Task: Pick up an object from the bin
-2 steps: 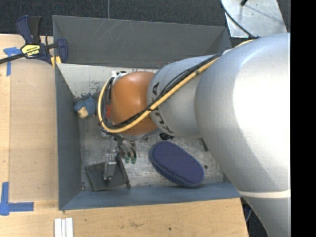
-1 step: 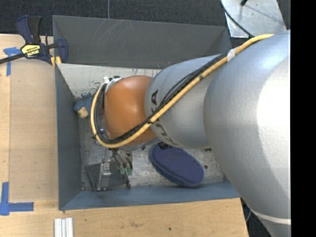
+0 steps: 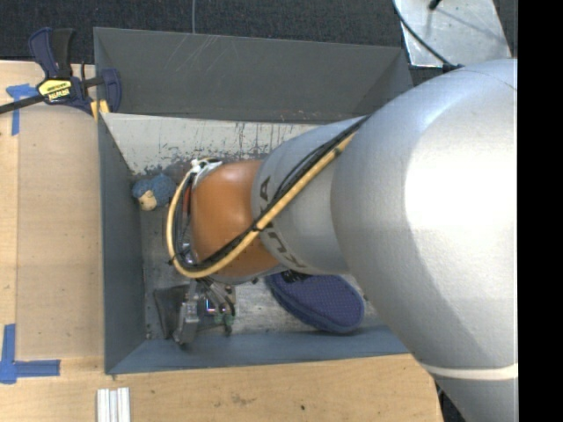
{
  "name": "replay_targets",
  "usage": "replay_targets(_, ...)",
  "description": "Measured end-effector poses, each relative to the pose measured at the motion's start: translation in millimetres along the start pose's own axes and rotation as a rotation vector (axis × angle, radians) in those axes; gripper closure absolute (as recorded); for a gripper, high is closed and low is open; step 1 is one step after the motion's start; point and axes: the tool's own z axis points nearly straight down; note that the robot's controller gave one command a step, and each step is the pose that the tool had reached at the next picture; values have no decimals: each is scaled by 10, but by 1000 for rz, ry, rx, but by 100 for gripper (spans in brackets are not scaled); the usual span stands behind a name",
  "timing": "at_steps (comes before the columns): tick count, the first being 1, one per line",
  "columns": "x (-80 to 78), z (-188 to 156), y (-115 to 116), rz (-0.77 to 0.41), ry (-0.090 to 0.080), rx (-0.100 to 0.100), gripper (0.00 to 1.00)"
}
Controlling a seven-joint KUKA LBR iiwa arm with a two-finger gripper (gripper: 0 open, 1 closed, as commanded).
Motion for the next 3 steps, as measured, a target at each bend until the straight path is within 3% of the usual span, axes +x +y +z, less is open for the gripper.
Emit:
replay_targets(1,-28,-31,8,1,-9,-4,100)
replay_targets(2,-294,-1367,-80,-130,2,2,100)
replay_targets(3,-271,-1316,-82,-130,10,5,0)
